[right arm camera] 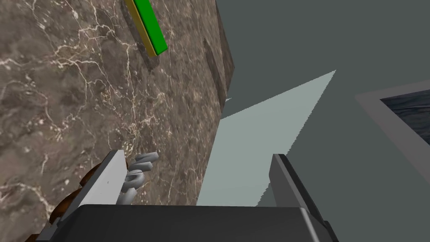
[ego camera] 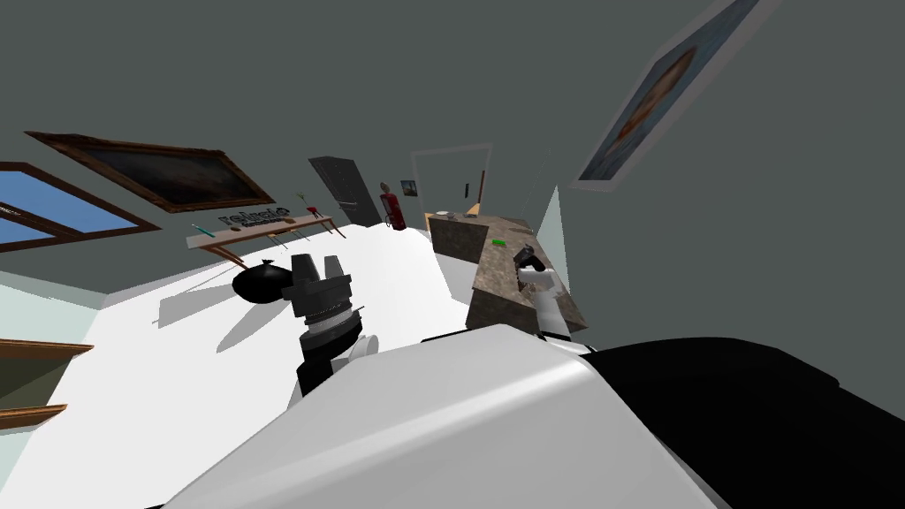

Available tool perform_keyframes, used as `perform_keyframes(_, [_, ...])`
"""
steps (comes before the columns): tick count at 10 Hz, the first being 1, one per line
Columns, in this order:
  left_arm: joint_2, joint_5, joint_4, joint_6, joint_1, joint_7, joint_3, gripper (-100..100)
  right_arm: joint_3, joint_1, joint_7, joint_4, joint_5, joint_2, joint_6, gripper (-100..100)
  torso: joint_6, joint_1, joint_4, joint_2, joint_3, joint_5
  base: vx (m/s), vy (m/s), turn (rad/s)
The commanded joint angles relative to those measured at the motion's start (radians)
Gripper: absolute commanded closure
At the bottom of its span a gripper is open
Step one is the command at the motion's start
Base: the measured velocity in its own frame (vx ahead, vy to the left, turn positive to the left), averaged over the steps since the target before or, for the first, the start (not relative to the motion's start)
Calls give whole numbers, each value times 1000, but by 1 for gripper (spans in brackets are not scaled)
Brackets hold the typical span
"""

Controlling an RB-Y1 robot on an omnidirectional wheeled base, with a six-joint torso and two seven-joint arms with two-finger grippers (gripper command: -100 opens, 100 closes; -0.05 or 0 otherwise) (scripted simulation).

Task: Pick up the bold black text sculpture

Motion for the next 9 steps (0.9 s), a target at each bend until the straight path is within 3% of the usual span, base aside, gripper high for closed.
perform_keyframes(1, [0, 0, 0, 0, 0, 0, 0, 0, -29, -46, -49, 50, 4, -18, 50, -100, 0, 0, 0, 0, 0, 0, -21, -1, 89])
perform_keyframes(3, [0, 0, 0, 0, 0, 0, 0, 0, -29, -46, -49, 56, 4, -18, 91, -100, 0, 0, 0, 0, 0, 0, -13, -7, 35])
perform_keyframes(4, [0, 0, 0, 0, 0, 0, 0, 0, -56, -91, -96, 103, 6, -37, 129, -100, 0, 0, 0, 0, 0, 0, -17, -4, 85])
perform_keyframes(6, [0, 0, 0, 0, 0, 0, 0, 0, -56, -91, -96, 108, 6, -37, 168, -100, 0, 0, 0, 0, 0, 0, -13, -6, 28])
perform_keyframes(7, [0, 0, 0, 0, 0, 0, 0, 0, -83, -136, -145, 152, 10, -55, 209, -100, 0, 0, 0, 0, 0, 0, -18, -10, 69])
perform_keyframes(9, [0, 0, 0, 0, 0, 0, 0, 0, -83, -136, -145, 161, 10, -55, 246, -100, 0, 0, 0, 0, 0, 0, -12, -8, 28])
